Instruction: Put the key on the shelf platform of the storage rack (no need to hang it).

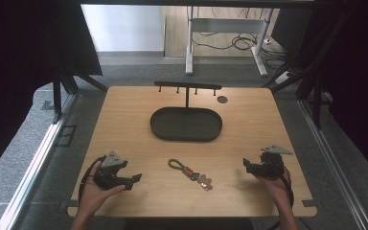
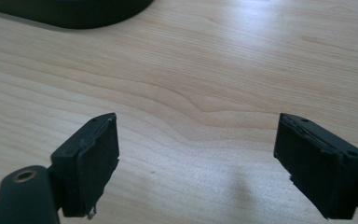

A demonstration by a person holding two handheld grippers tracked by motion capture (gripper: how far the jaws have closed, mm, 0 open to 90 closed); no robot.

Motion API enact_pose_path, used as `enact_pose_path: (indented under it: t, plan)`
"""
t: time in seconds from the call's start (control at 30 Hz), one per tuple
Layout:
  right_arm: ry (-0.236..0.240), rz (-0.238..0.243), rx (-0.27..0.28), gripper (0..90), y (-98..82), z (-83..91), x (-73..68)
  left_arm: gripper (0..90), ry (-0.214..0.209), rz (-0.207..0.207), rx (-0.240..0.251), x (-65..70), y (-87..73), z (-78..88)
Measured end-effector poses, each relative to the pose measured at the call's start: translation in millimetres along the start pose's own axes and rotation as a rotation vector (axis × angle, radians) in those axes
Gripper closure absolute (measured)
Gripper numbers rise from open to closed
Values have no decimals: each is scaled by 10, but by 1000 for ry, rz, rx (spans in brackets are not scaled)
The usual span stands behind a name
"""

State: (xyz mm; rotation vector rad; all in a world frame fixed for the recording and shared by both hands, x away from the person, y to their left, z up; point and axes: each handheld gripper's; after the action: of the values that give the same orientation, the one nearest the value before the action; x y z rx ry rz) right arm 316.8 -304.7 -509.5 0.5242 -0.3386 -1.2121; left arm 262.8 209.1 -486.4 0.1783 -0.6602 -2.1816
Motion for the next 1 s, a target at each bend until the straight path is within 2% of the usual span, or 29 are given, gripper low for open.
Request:
enact_pose_path:
  t: [0.17,0.3,0.57,0.67,0.8,1.0]
  plan:
    - [75,-4,-5,225,-5,58,61,231,0,4,-3,8,-8,-8]
    - [70,5,-14,225,5,73,53,231,2,4,-11,0,-16,-28]
    - [63,39,-43,241,3,123,24,231,4,-24,7,59,-8,27]
    - [63,52,-50,250,-8,140,23,231,-2,-23,11,65,-4,24]
    - [78,84,-57,261,-3,134,14,231,1,-19,1,55,-3,-11]
    - [94,103,-47,274,29,156,-7,231,5,-18,-6,75,-13,-13]
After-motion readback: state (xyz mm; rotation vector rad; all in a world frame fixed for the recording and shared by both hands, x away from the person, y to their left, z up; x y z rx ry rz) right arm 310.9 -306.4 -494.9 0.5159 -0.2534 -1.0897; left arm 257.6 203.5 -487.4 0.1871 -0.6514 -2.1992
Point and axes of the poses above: each handheld gripper's, and its own axes: z roughly backward along the jaws, y roughly out of its top, x roughly to its right, and after that the axes turned 15 degrees about -x, right-handed
